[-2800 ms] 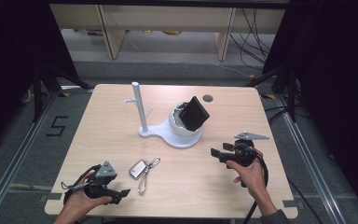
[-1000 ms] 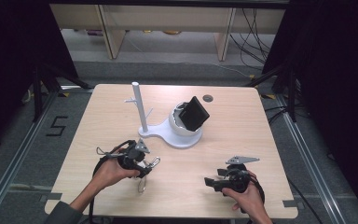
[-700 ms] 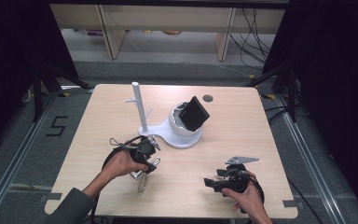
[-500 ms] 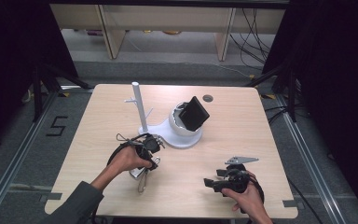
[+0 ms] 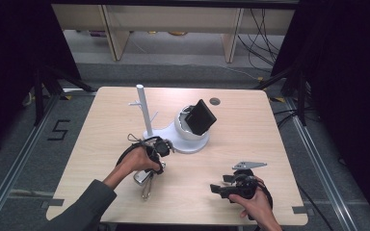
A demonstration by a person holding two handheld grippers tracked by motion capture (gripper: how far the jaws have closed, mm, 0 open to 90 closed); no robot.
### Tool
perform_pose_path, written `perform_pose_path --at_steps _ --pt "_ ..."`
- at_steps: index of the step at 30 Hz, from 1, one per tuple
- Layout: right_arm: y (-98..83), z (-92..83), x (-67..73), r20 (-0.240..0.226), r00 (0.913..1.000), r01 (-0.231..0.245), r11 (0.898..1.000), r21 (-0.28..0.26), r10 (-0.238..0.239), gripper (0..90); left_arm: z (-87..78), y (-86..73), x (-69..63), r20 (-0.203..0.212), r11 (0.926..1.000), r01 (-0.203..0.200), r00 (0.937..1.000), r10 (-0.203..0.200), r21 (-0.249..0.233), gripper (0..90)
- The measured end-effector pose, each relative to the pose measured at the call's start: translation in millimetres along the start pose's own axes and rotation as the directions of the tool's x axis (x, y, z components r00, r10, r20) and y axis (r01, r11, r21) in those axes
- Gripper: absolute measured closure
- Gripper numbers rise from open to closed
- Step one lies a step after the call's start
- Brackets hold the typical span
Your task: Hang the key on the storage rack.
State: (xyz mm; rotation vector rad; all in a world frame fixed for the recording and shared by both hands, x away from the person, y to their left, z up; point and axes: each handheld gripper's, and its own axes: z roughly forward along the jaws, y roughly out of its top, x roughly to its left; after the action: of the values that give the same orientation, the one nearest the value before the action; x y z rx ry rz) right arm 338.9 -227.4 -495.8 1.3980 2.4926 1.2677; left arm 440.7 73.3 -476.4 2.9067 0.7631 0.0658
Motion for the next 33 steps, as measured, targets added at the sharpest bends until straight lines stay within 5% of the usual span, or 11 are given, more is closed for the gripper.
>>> perform_pose_path --at_steps 20,29,33 --pt "0.1 1.3 2.0 -0.006 1.0 0.008 1.0 0.005 -0.008 26.2 3.4 12.3 -9.1 -0.01 0.9924 -0.024 0.9996 0.026 0.121 73.8" --pt "-0.1 1.4 1.4 -0.013 0.9999 0.005 1.0 0.008 -0.005 26.4 3.1 10.6 -5.7 0.02 0.9933 -0.04 0.9991 0.038 0.108 75.1" --pt "0.0 1.4 1.6 -0.024 0.9997 -0.004 1.0 0.004 0.004 26.7 2.7 9.7 -4.6 0.018 0.9922 -0.08 0.9968 0.078 0.096 75.2"
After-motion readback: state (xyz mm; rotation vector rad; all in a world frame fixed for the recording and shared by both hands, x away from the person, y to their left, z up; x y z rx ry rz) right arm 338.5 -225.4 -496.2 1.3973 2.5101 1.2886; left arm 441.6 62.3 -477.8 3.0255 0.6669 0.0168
